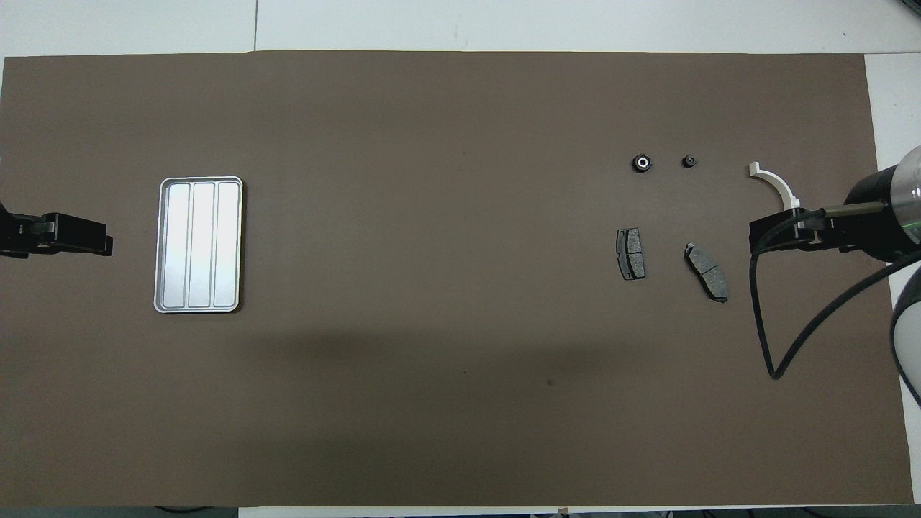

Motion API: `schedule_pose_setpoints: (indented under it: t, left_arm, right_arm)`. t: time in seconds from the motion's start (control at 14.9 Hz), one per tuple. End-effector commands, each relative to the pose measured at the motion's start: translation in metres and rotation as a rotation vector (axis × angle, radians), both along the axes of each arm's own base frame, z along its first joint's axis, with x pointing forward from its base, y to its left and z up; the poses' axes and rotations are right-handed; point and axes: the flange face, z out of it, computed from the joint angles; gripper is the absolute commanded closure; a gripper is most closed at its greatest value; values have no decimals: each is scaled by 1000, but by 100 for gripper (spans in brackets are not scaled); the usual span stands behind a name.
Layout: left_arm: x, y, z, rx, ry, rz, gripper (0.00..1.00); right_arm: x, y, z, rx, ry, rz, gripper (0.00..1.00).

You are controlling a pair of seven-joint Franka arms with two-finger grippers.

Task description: Place bearing gear from tray to pile

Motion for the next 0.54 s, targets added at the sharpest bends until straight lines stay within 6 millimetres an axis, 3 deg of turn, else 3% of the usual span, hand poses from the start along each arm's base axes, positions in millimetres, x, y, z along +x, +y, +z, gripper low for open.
schedule_pose_setpoints:
  t: [0.0, 0.47]
  left_arm:
    - [0, -1, -2, -12, -10, -8, 0]
    - [0, 1, -1, -12, -8, 4, 0]
  right_arm:
    - [-6, 1, 5, 60, -11, 18, 0]
    - [-6, -2, 7, 69, -15, 12, 0]
